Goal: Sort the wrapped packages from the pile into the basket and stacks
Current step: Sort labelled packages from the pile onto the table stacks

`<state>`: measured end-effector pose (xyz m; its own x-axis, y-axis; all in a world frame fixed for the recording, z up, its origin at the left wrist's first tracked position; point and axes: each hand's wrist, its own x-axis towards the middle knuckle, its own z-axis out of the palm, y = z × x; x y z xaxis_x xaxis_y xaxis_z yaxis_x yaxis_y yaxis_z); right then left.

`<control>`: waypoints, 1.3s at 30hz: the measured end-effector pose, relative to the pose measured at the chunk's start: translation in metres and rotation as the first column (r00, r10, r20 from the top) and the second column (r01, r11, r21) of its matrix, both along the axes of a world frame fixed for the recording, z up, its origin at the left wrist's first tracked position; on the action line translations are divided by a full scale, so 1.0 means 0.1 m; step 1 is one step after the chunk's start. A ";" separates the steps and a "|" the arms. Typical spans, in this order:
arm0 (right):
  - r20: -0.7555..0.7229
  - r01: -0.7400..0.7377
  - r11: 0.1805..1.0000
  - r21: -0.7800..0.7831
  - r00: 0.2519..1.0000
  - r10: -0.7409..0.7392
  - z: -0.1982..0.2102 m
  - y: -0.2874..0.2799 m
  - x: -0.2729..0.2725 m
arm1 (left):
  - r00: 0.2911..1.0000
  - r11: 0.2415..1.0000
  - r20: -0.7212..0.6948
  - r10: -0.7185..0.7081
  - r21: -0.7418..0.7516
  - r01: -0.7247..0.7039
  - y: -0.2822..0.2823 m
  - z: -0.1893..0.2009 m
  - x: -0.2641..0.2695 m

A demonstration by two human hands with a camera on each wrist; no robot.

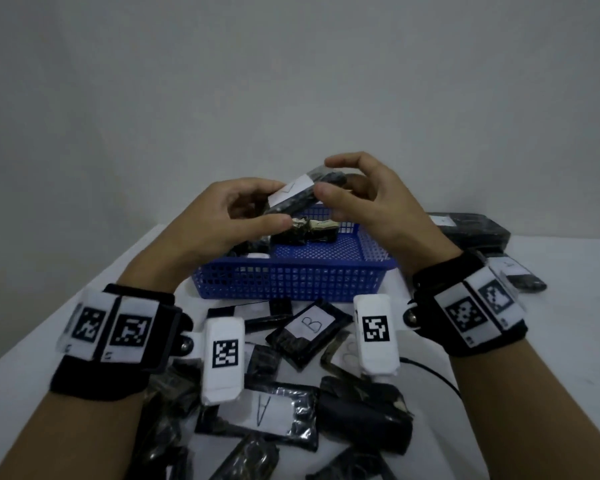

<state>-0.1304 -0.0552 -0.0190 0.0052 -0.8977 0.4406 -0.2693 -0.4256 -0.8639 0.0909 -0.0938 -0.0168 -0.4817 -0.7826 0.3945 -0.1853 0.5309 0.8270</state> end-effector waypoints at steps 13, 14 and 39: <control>-0.621 0.425 0.904 -0.038 0.699 -0.354 0.16 0.80 -1.74 | 0.902 0.967 0.412 -0.131 -0.146 0.207 0.17 0.24 -1.89; -0.661 0.445 0.896 -0.009 0.669 -0.339 0.13 0.85 -1.84 | 0.887 0.962 0.435 -0.156 -0.139 0.237 0.19 0.21 -2.05; -0.854 0.573 0.725 0.382 0.519 0.040 -0.73 0.64 -2.91 | 0.503 0.929 0.852 -0.145 -0.058 0.367 0.00 -0.74 -3.49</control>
<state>-0.4218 0.0089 -0.0917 -0.2323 -0.9535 -0.1920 -0.9316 0.2748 -0.2381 -0.2583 -0.0938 -0.0906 -0.8379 -0.5221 -0.1594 -0.5458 0.8023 0.2416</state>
